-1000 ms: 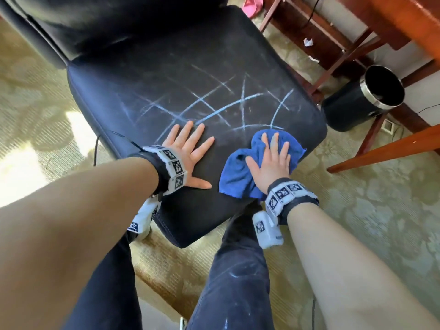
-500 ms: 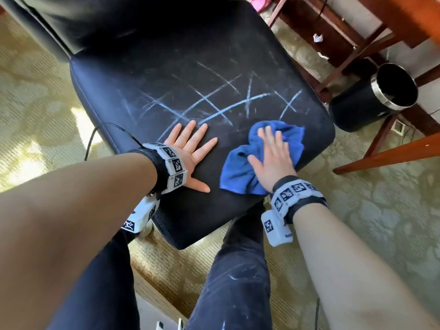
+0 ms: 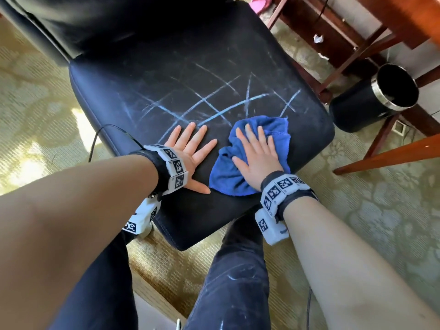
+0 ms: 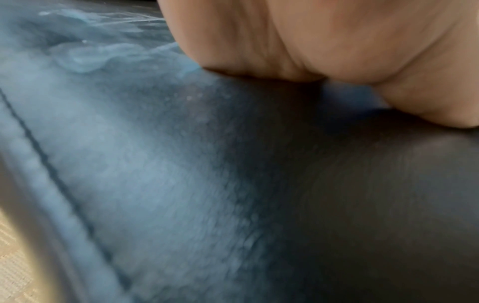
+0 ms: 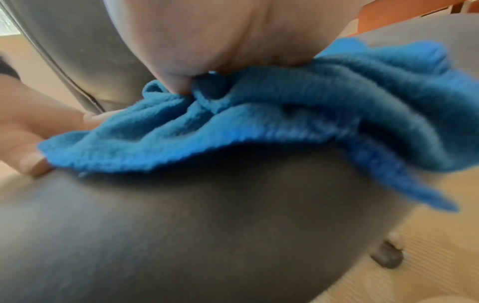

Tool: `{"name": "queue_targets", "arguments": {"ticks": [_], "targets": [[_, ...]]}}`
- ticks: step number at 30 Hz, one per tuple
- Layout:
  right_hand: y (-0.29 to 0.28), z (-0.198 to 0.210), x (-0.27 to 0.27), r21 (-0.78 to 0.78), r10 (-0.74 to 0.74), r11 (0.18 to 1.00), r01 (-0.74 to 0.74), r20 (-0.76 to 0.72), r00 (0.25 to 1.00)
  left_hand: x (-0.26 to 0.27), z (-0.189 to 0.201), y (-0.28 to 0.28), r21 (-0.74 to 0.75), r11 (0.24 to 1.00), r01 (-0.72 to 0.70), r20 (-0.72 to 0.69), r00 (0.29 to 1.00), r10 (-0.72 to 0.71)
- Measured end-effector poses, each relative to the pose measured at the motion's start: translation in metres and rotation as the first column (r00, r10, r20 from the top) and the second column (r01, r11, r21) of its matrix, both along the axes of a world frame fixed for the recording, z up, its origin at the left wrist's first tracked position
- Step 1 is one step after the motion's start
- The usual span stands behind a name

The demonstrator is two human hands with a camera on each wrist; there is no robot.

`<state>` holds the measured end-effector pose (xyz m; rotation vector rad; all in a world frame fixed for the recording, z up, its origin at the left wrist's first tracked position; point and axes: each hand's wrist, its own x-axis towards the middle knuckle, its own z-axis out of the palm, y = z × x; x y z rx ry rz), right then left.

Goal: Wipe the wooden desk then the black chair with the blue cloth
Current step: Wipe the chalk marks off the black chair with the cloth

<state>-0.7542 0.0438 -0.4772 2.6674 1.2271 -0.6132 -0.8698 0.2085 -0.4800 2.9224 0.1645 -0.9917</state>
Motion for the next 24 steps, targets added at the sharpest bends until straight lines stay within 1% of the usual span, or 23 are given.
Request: {"name": "queue_targets", "arguments": {"ticks": [2,4,7,9,11,13,14,15,16,18,20,22,24], "targets": [[-0.013,-0.001,-0.003,-0.003,-0.008,1.0,0.008,-0.023,1.0,-0.001,0.002,0.001,0.007,1.0,0.012,-0.011,1.0,-0.012],[-0.02,-0.002,-0.001,0.007,-0.074,0.997,0.075,-0.038,0.996,-0.001,0.005,0.002,0.016,1.0,0.027,-0.013,1.0,-0.026],[-0.019,-0.003,0.009,0.02,-0.204,0.979,0.204,-0.021,0.979,-0.002,0.007,0.005,0.017,0.999,0.036,-0.018,0.999,-0.036],[-0.015,-0.003,0.019,0.034,-0.331,0.943,0.331,-0.011,0.944,-0.002,0.007,0.005,0.007,0.999,0.042,-0.024,0.999,-0.042],[-0.006,-0.001,0.029,0.037,-0.455,0.89,0.455,-0.009,0.891,-0.001,0.006,0.006,-0.002,0.999,0.043,-0.024,0.999,-0.043],[0.008,0.001,0.035,0.013,-0.526,0.851,0.526,-0.006,0.851,-0.001,0.005,0.007,0.0,0.999,0.042,-0.026,0.999,-0.042],[0.016,0.002,0.035,0.001,-0.529,0.849,0.529,-0.002,0.849,-0.001,0.005,0.008,0.004,0.999,0.045,-0.031,0.999,-0.044],[0.023,0.003,0.032,-0.006,-0.502,0.865,0.502,0.008,0.865,-0.001,0.005,0.008,0.006,0.999,0.048,-0.037,0.998,-0.048],[0.028,0.004,0.027,-0.007,-0.439,0.898,0.439,0.021,0.898,-0.001,0.005,0.009,0.01,0.999,0.051,-0.041,0.998,-0.05],[0.034,0.004,0.017,-0.003,-0.238,0.971,0.238,0.039,0.971,-0.001,0.005,0.011,0.023,0.998,0.058,-0.045,0.997,-0.057],[0.029,0.004,0.008,-0.01,-0.059,0.998,0.06,0.048,0.997,-0.002,0.006,0.014,0.028,0.997,0.074,-0.056,0.996,-0.072],[0.014,0.006,0.004,-0.029,0.022,0.999,-0.021,0.023,1.0,-0.003,0.01,0.017,0.037,0.995,0.096,-0.07,0.993,-0.093],[-0.006,0.005,0.002,-0.03,0.009,1.0,-0.009,-0.03,1.0,-0.005,0.014,0.024,0.05,0.99,0.129,-0.085,0.989,-0.125]]}}
